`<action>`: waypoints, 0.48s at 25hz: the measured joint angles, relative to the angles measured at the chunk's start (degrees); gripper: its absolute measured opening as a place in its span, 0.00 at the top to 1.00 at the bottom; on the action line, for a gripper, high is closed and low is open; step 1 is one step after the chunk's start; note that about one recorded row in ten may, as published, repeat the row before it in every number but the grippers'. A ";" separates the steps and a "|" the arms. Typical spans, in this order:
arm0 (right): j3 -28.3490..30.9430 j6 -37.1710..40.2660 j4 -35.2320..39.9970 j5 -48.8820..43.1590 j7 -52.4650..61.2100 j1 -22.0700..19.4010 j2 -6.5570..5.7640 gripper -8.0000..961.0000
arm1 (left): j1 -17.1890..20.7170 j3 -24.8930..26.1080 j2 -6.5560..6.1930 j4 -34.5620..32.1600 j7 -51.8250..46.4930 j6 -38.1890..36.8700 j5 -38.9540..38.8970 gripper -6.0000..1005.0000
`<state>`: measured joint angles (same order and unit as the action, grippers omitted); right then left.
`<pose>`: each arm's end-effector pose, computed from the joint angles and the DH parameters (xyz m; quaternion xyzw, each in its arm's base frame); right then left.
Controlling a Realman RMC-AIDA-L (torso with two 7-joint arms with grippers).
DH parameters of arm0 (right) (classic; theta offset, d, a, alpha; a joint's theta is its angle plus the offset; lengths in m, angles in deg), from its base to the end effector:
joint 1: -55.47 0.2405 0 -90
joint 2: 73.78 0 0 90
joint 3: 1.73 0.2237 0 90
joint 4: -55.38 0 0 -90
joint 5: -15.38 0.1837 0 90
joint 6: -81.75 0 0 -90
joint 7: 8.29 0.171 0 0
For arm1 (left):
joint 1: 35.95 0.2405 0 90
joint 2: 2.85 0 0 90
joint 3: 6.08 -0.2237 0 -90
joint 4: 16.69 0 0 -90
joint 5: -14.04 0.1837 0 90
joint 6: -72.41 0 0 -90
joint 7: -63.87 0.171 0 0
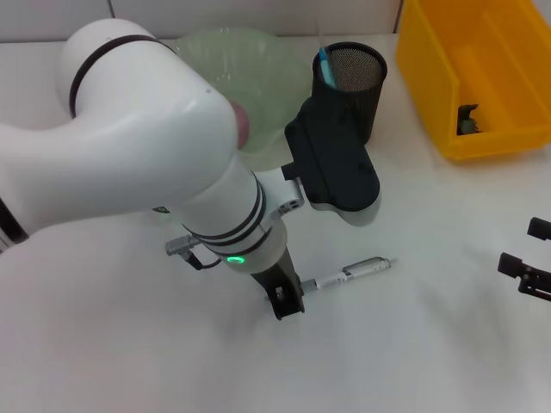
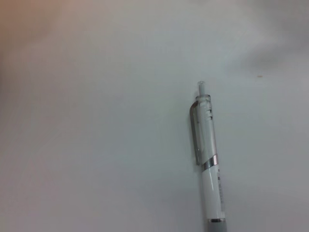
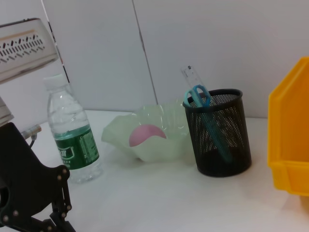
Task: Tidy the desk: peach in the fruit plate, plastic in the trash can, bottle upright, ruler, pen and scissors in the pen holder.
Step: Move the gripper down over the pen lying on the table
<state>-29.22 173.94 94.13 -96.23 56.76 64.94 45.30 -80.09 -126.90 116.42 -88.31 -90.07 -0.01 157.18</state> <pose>0.3091 0.2234 0.0293 -0.8820 0.2807 0.2480 0.2861 -0.1277 0.2721 -0.1204 -0.9588 -0.0732 0.2581 0.0930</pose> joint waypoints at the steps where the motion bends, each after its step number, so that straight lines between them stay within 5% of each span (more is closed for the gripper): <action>1: 0.00 0.00 0.00 0.00 0.00 0.00 0.00 0.14 | 0.00 0.00 0.00 0.00 0.00 0.00 0.00 0.84; 12: 0.25 0.00 0.00 -0.62 0.51 0.20 0.00 0.14 | -0.07 0.00 -0.01 -0.44 -0.15 -0.54 -0.08 0.92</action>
<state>-28.96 173.94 94.13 -96.85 57.27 65.13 45.31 -80.16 -126.90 116.41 -88.75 -90.23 -0.55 157.11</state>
